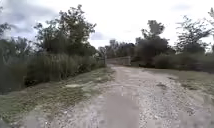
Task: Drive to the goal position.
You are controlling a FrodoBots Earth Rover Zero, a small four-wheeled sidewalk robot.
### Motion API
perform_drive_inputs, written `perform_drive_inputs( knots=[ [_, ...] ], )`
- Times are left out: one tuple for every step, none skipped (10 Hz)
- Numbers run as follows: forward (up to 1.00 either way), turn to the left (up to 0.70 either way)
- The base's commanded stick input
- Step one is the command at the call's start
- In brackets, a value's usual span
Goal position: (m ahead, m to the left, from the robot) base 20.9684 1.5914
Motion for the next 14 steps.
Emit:
perform_drive_inputs(
  knots=[
    [0.70,0.00],
    [0.70,0.00],
    [0.70,0.00],
    [0.70,0.00],
    [0.70,0.00],
    [0.70,0.00],
    [0.70,0.00],
    [0.70,0.00],
    [0.70,0.00],
    [0.70,0.00],
    [0.70,0.00],
    [0.70,0.00],
    [0.70,0.00],
    [0.70,0.00]
  ],
)
